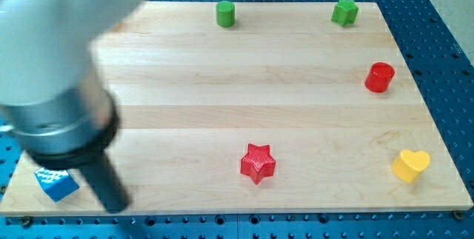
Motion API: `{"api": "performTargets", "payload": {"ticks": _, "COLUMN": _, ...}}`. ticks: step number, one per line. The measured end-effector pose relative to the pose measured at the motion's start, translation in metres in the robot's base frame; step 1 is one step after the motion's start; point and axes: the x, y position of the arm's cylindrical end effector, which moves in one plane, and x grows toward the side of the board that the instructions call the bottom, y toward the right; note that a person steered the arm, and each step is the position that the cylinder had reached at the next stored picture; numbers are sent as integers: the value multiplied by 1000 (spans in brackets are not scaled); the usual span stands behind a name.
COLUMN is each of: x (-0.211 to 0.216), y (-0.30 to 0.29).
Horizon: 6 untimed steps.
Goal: Adjust the red star blue cube and triangle to form the rectangular shape of blocks
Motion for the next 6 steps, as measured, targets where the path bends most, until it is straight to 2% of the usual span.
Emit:
{"api": "performTargets", "payload": {"ticks": 1, "x": -2, "y": -39}}
{"api": "performTargets", "payload": {"ticks": 3, "x": -34, "y": -1}}
{"api": "performTargets", "payload": {"ticks": 4, "x": -86, "y": 30}}
{"api": "performTargets", "payload": {"ticks": 6, "x": -108, "y": -73}}
